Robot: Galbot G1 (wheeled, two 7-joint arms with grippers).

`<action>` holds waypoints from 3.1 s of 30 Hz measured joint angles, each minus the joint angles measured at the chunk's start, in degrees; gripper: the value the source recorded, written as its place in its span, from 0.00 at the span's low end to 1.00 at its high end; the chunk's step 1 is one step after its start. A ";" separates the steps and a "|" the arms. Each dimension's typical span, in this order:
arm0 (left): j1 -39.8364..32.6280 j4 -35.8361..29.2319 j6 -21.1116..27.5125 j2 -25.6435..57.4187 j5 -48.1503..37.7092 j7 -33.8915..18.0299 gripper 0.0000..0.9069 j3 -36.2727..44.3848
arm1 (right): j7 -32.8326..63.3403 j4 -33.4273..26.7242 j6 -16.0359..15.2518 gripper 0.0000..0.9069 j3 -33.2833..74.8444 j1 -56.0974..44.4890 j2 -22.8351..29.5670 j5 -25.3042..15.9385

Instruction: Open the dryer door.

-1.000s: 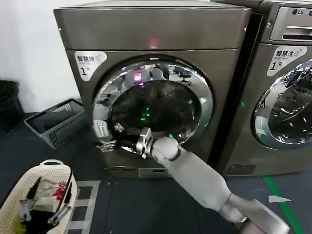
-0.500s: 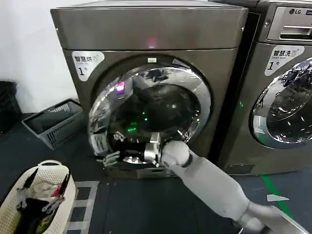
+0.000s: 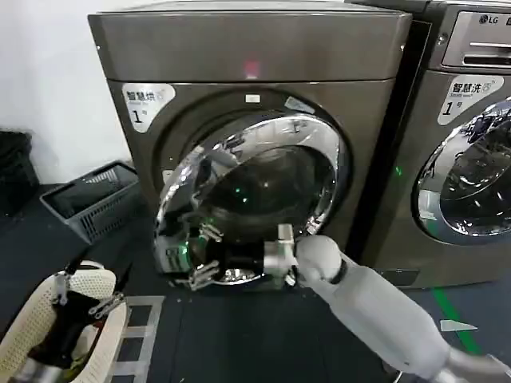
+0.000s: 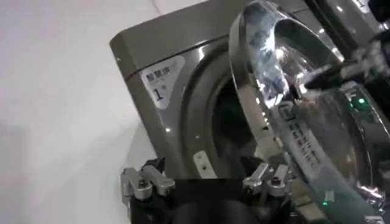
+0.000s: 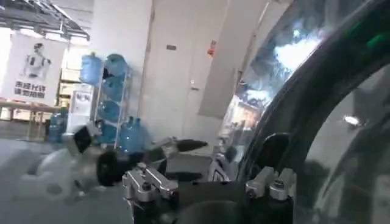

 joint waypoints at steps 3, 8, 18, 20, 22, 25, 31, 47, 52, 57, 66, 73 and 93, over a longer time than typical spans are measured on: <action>-0.87 0.48 0.37 1.31 -2.02 0.46 1.00 1.00 | -0.24 3.27 -0.01 1.00 1.69 -2.02 -2.36 0.01; -2.56 1.24 0.27 3.91 -2.23 1.39 1.00 3.61 | -0.20 8.45 -0.03 1.00 5.33 -6.19 -6.26 0.27; -6.59 2.26 -0.22 6.69 -1.86 2.77 1.00 9.67 | 0.97 13.85 0.57 1.00 21.79 -20.42 -12.65 0.71; -7.29 2.10 -0.40 6.91 -1.76 3.05 1.00 10.84 | 1.43 14.64 0.61 1.00 25.60 -23.82 -13.78 0.85; -7.72 1.83 -0.59 7.26 -1.74 3.38 1.00 11.81 | 2.05 15.58 0.80 1.00 30.03 -28.06 -14.89 0.86; -8.44 1.41 -0.92 7.97 -2.21 3.92 1.00 13.04 | 3.23 16.66 1.22 1.00 36.39 -34.61 -15.53 0.43; -11.00 2.24 -1.21 9.57 -3.96 4.28 1.00 15.85 | 6.35 19.88 2.10 1.00 50.84 -48.27 -13.71 0.16; -20.89 6.53 -2.84 10.89 -5.35 4.61 1.00 28.19 | 23.64 28.95 15.82 1.00 84.35 -83.77 8.28 -13.63; -25.11 8.43 -2.89 10.34 -5.32 4.66 1.00 33.27 | 32.95 28.98 14.97 1.00 90.18 -85.95 16.47 -17.52; -28.53 9.78 -2.89 9.56 -5.38 4.72 1.00 37.18 | 42.38 27.37 8.22 1.00 96.80 -84.44 21.82 -21.37; -34.59 13.15 -2.77 7.70 -4.93 4.85 1.00 44.89 | 50.84 19.24 0.18 1.00 110.39 -82.09 27.19 -21.28; -41.53 17.09 -2.50 5.06 -4.88 4.77 1.00 53.18 | 54.20 12.22 0.31 1.00 119.02 -81.81 29.28 -25.56; -59.90 32.98 -2.85 -7.90 -4.84 4.49 1.00 72.59 | 53.96 -1.93 2.13 1.00 131.04 -79.54 30.53 -28.10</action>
